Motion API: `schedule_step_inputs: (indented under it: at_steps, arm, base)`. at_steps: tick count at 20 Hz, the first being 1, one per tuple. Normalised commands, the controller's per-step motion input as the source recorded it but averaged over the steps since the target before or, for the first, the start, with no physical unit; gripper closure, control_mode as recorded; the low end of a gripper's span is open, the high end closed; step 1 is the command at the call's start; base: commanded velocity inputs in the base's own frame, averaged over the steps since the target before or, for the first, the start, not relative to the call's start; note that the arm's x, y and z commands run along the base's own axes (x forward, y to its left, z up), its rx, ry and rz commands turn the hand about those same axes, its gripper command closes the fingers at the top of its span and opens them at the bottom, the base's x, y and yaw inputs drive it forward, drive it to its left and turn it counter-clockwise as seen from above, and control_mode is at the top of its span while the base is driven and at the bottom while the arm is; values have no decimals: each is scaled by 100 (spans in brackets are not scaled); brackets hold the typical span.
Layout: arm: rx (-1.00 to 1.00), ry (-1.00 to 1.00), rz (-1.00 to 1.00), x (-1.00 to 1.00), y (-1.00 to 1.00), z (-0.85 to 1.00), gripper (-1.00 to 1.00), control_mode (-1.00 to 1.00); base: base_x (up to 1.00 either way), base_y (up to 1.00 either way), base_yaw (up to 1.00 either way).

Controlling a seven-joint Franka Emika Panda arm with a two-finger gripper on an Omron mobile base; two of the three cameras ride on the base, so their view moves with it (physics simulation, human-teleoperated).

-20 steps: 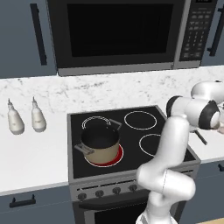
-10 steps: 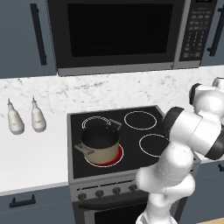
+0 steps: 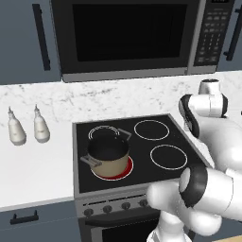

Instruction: Put the garlic and potato in the pot. Retrieve the spatula and lightly stir the vegetables in the pot.

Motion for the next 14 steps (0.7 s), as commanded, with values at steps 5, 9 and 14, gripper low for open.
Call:
schedule_step_inputs:
  at_steps: [5, 9, 14]
  arm:
    - [0, 7, 40, 1, 100, 34, 100, -100]
    - [0, 7, 46, 0, 100, 21, 100, -100]
    - [0, 1, 47, 0, 100, 0, 100, -100]
  base:
    - [0, 0, 0]
    - [0, 0, 0]
    - [0, 0, 0]
